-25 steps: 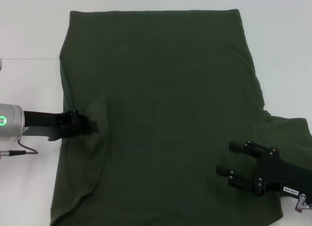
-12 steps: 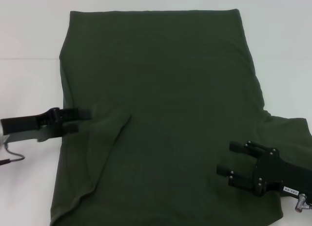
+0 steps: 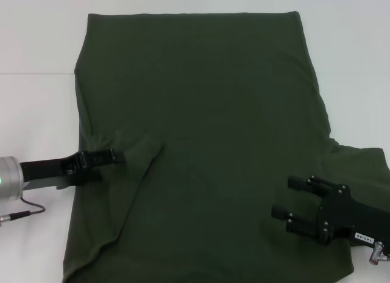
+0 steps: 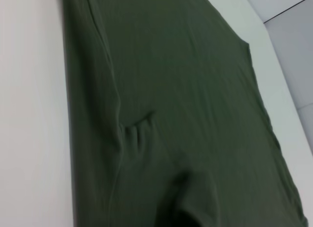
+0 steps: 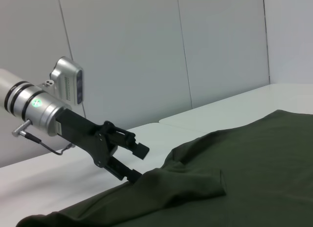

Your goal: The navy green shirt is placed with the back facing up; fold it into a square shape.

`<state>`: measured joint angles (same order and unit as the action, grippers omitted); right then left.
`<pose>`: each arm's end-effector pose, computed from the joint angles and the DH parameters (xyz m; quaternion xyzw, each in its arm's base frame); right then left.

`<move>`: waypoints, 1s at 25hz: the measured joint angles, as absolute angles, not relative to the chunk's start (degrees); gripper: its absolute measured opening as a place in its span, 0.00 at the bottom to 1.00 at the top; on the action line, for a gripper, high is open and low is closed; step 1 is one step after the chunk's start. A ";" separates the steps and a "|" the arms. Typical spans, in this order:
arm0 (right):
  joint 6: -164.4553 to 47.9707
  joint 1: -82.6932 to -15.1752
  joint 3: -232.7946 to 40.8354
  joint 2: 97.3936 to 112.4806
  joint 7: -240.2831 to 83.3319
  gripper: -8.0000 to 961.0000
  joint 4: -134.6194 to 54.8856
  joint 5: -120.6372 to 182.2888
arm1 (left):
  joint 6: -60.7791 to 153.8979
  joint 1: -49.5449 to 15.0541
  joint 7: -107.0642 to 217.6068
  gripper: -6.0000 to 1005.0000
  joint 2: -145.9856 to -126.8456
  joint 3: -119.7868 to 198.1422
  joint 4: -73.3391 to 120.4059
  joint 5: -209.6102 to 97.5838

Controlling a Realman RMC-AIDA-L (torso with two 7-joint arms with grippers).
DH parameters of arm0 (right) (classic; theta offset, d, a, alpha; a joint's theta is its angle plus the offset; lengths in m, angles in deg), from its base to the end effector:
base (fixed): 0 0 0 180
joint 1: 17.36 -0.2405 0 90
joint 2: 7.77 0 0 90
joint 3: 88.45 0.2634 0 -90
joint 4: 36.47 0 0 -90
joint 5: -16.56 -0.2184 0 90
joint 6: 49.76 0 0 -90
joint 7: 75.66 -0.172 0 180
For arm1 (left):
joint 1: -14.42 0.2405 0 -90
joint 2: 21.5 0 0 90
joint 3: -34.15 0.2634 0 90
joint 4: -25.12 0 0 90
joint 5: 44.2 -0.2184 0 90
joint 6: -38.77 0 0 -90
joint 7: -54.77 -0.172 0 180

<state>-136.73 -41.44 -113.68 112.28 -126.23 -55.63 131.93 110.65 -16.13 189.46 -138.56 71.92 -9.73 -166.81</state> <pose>0.3108 0.2951 -0.0643 -0.9096 0.1956 0.2948 0.2180 -0.3232 0.3763 -0.0204 -0.6976 -0.6646 -0.2166 0.1572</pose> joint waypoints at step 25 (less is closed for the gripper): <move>-136.90 -41.53 -113.68 112.28 -126.46 0.81 -55.63 131.87 | 116.77 -20.42 188.32 0.91 -144.37 74.42 -8.81 -163.43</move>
<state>-136.90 -41.53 -113.68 112.28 -126.46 -55.63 131.87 116.77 -20.42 188.32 -144.37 74.42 -8.81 -163.43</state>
